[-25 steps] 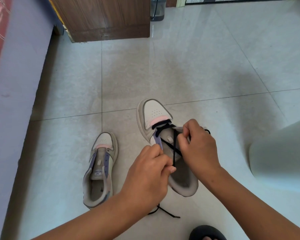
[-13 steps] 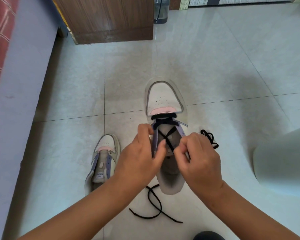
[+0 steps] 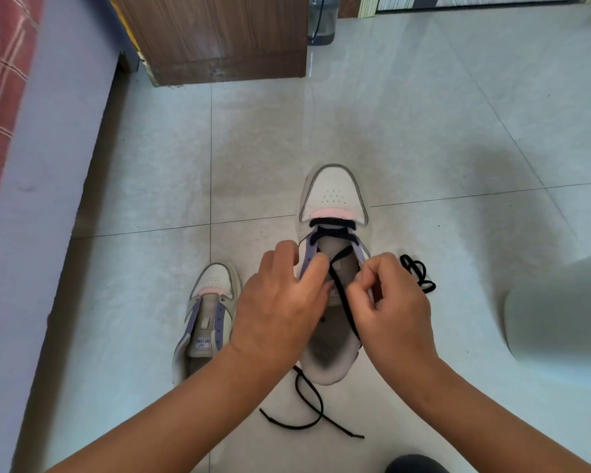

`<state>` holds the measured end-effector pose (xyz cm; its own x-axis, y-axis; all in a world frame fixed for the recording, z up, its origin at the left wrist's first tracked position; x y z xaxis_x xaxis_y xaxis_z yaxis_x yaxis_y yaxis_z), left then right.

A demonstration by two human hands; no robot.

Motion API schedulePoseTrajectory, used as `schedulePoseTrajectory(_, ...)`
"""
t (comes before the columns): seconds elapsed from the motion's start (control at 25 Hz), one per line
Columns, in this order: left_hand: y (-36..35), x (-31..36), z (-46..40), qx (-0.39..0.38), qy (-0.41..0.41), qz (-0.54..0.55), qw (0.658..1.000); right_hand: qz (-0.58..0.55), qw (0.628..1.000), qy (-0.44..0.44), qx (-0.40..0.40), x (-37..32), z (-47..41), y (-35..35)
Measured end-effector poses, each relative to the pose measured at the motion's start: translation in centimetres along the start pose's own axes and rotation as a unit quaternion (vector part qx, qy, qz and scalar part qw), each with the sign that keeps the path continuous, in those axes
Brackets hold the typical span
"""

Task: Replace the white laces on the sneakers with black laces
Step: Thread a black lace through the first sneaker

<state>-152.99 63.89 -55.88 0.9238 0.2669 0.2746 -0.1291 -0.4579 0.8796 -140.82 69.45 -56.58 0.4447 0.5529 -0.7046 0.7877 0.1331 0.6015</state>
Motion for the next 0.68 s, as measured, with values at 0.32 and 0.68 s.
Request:
schedulePoseTrajectory(0.32, -5.5, -1.8, 3.4, -0.193, 0.116, 0.082, 0.971, -0.016, 0.962, -0.163, -0.216, 5.5, 1.8, -4.8)
schedulePoseTrajectory(0.68, -9.3, -7.2, 4.5, -0.378, 0.456, 0.333, 0.734, 0.162, 0.904, -0.071, -0.390, 9.2, 4.2, -7.2)
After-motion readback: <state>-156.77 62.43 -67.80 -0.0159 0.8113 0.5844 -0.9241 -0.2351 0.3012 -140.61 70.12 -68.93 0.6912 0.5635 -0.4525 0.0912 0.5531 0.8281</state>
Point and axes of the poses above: each hand's wrist, its own z-axis away from the middle knuckle, its own y-axis out of the back of the hand, x = y × z, the point moved 4 cm from there along -z, towards the middle knuckle, and after that the axes turned 11 degrees about y, right-handed, at the moved point
